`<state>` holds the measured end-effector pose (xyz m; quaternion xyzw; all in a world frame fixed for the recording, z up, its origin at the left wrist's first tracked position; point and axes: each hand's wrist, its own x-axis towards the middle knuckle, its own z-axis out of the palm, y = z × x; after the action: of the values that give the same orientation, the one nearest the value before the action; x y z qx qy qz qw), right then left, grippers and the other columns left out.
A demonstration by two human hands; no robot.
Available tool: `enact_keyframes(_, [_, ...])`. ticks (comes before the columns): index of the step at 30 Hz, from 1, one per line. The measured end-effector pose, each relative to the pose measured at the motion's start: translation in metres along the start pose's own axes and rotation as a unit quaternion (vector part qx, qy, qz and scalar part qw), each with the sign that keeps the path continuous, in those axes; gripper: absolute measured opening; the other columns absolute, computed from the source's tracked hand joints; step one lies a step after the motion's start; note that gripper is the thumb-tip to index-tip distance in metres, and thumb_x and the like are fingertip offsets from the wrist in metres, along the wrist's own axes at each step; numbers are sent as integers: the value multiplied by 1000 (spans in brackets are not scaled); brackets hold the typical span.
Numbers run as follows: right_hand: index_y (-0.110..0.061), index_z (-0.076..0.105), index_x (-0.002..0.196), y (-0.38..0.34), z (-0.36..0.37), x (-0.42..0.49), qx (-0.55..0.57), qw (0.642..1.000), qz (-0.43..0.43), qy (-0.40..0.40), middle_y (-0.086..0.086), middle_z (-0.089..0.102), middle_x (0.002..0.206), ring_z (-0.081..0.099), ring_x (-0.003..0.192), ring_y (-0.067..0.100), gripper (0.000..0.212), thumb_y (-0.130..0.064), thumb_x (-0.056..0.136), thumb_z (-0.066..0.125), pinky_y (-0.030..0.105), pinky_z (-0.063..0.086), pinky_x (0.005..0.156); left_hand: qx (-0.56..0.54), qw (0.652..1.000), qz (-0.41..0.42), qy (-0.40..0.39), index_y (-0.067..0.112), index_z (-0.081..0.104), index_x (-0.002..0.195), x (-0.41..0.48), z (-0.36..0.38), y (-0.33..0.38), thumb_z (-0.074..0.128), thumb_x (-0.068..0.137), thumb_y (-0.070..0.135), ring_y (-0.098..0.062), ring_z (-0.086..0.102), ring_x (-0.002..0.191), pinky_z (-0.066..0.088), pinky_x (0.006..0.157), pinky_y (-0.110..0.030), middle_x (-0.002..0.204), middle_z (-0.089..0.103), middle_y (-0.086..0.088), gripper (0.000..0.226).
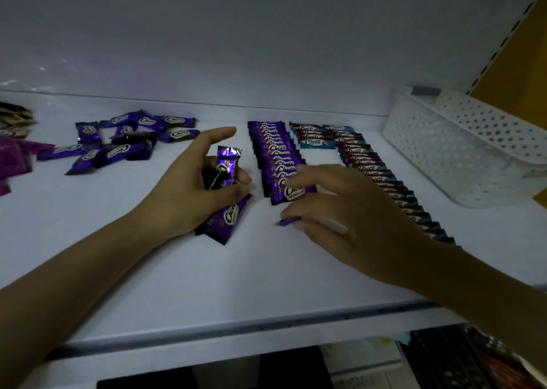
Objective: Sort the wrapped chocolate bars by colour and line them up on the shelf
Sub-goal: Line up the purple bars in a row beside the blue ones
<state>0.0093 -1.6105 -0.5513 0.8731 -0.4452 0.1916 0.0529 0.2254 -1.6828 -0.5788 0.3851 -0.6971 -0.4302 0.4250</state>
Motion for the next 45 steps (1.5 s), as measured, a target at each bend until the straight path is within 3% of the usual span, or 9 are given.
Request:
enact_keyframes(4, [-22, 74, 100, 2, -2, -7, 49, 998, -31, -7, -2, 65, 82, 52, 78, 5, 25, -29, 86, 54, 22, 34, 74, 3, 1000, -3, -2, 31, 41, 134, 0, -1, 0, 71, 79, -1, -2, 66, 73, 48, 65, -9, 88, 72, 0, 70])
enact_keyframes(8, [-16, 75, 94, 5, -2, -13, 123, 992, -25, -26, -5, 71, 82, 59, 73, 4, 27, -23, 82, 52, 21, 43, 75, 3, 1000, -3, -5, 29, 40, 135, 0, 0, 0, 71, 80, -1, 0, 66, 70, 47, 64, -8, 87, 72, 3, 70])
enact_keyframes(12, [-23, 71, 86, 11, 1, -11, 220, 972, 71, -44, -17, 67, 76, 61, 72, -4, 7, -27, 82, 67, 6, 41, 68, 4, 1000, -3, -5, 28, 40, 136, 0, -1, 0, 71, 80, -1, 0, 65, 69, 47, 63, -8, 86, 72, 4, 71])
enact_keyframes(14, [-26, 65, 88, 17, 3, -8, 229, 966, 116, -41, -17, 67, 73, 62, 74, -6, 14, -21, 80, 74, 3, 41, 68, 5, 1000, -4, -5, 28, 41, 137, 0, -1, 0, 71, 80, -1, 0, 65, 68, 47, 62, -8, 86, 72, 3, 70])
enact_keyframes(20, [-21, 73, 93, 32, 5, 10, 158, 975, 151, -43, -19, 62, 82, 56, 84, -4, 18, -21, 76, 77, 10, 41, 73, 0, 1000, -5, -1, 31, 41, 134, 0, 0, -1, 70, 80, -3, -1, 67, 71, 48, 64, -8, 87, 72, 1, 70])
enact_keyframes(23, [-21, 74, 92, 36, 6, 17, 118, 983, 141, -26, -3, 66, 87, 56, 87, 14, 17, -22, 75, 78, 35, 45, 80, 0, 1000, -2, -2, 33, 42, 132, 0, -1, -1, 70, 80, -3, -2, 66, 71, 48, 65, -8, 88, 72, 0, 69])
enact_keyframes(26, [-22, 74, 93, 40, 6, 20, 96, 987, 128, -14, 0, 66, 92, 55, 89, 17, 18, -25, 76, 77, 44, 45, 82, 0, 1000, -2, -1, 33, 42, 131, 0, 0, 0, 69, 80, -4, -1, 65, 67, 47, 63, -7, 87, 72, -1, 68])
enact_keyframes(37, [-28, 51, 92, 40, 10, 19, 87, 976, 201, 3, -16, 58, 84, 57, 78, 3, 44, -55, 63, 70, 40, 50, 81, -4, 1000, -5, 0, 29, 42, 134, 1, 0, -1, 69, 80, -5, 0, 66, 69, 47, 63, -7, 86, 72, -1, 69])
enact_keyframes(45, [-19, 56, 99, 34, 13, 20, 84, 976, 197, -28, -16, 52, 66, 50, 63, 1, 42, -46, 72, 73, 39, 48, 77, 1, 1000, 0, 2, 31, 41, 133, 1, 0, -1, 69, 81, -4, 0, 67, 71, 47, 64, -6, 88, 72, 3, 69])
